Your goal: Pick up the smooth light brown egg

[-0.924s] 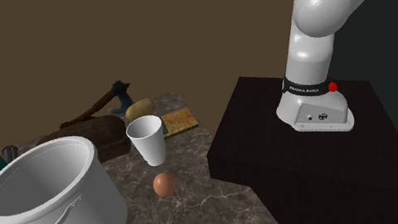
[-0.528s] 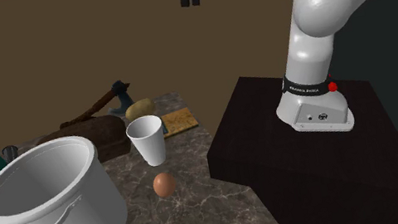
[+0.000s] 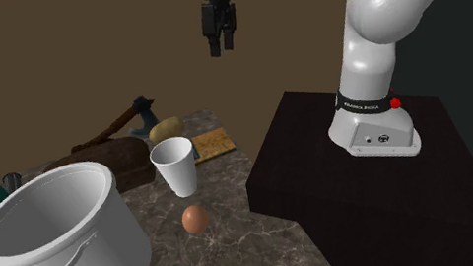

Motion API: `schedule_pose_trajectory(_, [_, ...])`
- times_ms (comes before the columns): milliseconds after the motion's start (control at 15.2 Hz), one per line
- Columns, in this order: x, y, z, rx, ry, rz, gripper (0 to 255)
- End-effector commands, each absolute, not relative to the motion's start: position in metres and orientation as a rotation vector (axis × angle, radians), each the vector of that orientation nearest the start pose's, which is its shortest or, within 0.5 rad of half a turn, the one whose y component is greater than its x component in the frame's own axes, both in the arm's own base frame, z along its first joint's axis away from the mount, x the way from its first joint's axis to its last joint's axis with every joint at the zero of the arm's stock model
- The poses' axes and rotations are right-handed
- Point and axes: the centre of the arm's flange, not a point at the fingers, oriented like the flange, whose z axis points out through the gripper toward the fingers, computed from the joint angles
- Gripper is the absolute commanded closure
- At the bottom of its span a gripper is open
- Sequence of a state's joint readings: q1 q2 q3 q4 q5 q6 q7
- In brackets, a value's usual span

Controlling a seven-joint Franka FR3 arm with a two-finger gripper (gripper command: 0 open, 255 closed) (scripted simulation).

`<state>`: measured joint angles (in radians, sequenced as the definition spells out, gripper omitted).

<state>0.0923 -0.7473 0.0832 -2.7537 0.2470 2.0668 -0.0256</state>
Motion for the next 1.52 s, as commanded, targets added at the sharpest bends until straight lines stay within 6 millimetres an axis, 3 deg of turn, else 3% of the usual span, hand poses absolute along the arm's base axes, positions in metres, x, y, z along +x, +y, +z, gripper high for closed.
schedule_pose_trajectory(0, [0.318,0.081,0.413,-2.965,-0.102,-0.089,0])
schedule_pose_trajectory(1452, [0.327,0.250,0.182,-2.901,-0.106,-0.187,0])
